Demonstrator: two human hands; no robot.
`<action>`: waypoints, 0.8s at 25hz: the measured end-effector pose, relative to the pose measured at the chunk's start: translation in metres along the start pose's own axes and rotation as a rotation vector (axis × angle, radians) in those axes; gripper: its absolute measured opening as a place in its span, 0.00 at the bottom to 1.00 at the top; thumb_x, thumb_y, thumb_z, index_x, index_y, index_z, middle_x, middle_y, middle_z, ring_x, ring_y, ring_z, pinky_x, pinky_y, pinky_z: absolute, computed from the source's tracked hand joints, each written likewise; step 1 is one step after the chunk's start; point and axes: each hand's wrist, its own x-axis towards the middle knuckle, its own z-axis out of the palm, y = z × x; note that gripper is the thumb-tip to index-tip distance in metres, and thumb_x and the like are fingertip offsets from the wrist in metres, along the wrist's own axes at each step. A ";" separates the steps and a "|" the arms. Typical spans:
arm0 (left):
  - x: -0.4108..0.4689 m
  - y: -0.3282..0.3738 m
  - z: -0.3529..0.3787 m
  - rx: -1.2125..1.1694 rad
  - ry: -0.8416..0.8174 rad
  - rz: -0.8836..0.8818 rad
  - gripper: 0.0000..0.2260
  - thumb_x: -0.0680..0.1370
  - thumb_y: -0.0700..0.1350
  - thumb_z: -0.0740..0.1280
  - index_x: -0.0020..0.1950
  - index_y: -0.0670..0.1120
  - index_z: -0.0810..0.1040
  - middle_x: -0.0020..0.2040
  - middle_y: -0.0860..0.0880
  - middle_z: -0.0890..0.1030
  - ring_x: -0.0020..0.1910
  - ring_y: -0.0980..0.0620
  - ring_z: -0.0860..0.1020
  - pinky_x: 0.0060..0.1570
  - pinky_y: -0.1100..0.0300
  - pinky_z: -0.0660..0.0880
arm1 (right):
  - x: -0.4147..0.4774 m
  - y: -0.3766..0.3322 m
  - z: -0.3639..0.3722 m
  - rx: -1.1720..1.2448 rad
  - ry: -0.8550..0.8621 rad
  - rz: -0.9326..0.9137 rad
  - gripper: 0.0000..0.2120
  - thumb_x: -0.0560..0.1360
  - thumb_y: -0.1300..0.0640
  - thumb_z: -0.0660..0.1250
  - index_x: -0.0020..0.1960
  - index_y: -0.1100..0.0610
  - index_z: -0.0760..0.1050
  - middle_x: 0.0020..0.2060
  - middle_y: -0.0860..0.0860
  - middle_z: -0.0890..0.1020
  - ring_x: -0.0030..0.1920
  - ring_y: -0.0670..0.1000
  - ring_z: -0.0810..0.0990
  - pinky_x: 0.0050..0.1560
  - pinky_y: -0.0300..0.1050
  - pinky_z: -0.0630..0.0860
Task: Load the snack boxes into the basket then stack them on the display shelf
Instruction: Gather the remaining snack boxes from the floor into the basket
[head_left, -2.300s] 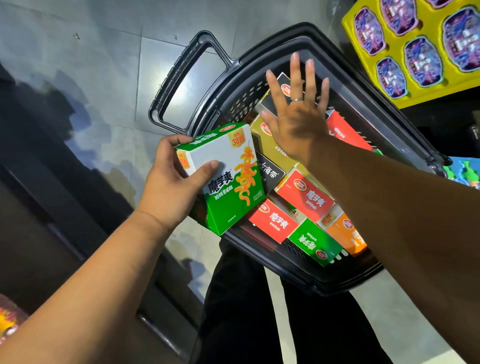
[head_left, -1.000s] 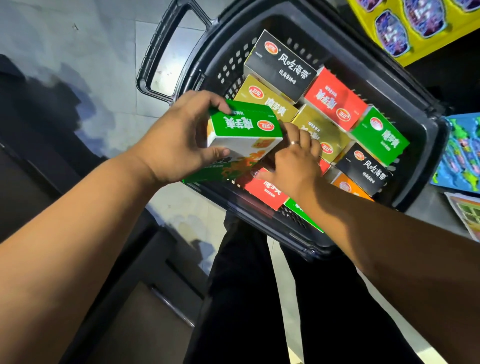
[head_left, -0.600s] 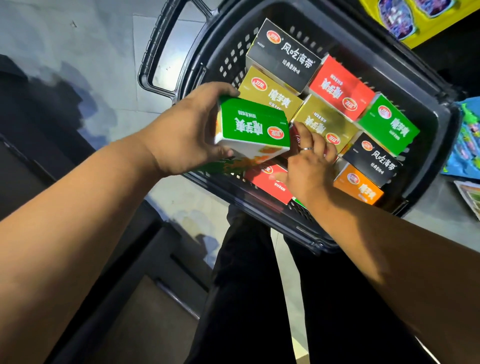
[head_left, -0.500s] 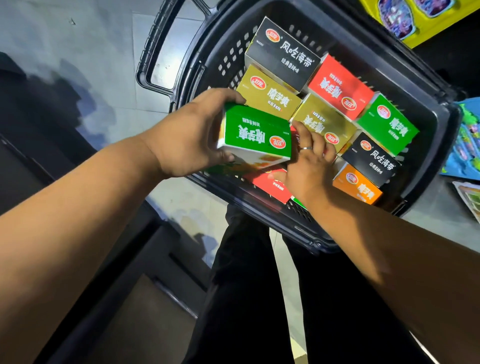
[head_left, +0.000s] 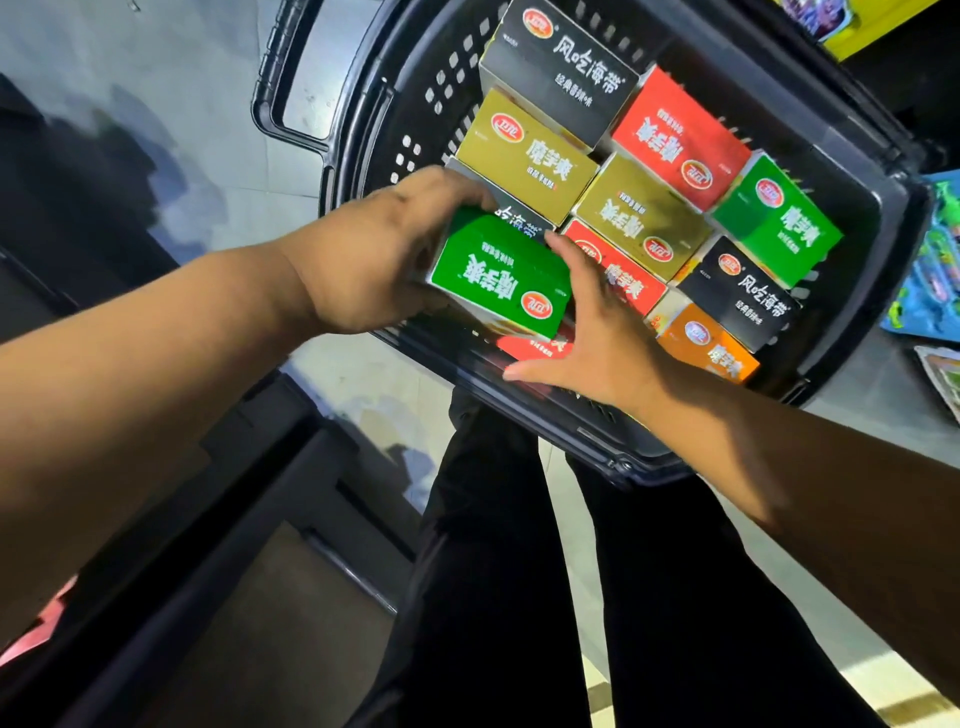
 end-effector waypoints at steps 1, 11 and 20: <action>-0.001 0.002 0.001 -0.015 0.016 -0.001 0.32 0.71 0.55 0.66 0.69 0.36 0.67 0.63 0.37 0.72 0.62 0.44 0.73 0.62 0.58 0.70 | -0.001 -0.008 0.003 0.080 0.020 0.001 0.52 0.61 0.47 0.82 0.76 0.54 0.56 0.70 0.56 0.68 0.66 0.49 0.69 0.61 0.38 0.70; -0.014 0.029 0.046 -0.417 0.293 -0.668 0.36 0.70 0.64 0.70 0.73 0.50 0.65 0.69 0.46 0.72 0.70 0.55 0.70 0.68 0.61 0.68 | -0.006 -0.020 0.041 -0.063 0.373 -0.047 0.35 0.63 0.58 0.77 0.64 0.54 0.63 0.53 0.61 0.76 0.48 0.62 0.78 0.41 0.57 0.78; -0.021 -0.008 0.035 -0.800 0.258 -0.651 0.22 0.74 0.55 0.72 0.66 0.50 0.77 0.55 0.55 0.84 0.55 0.59 0.81 0.60 0.62 0.75 | -0.004 -0.045 0.038 -0.298 0.396 -0.029 0.35 0.63 0.52 0.78 0.66 0.59 0.72 0.51 0.60 0.78 0.45 0.63 0.79 0.42 0.53 0.77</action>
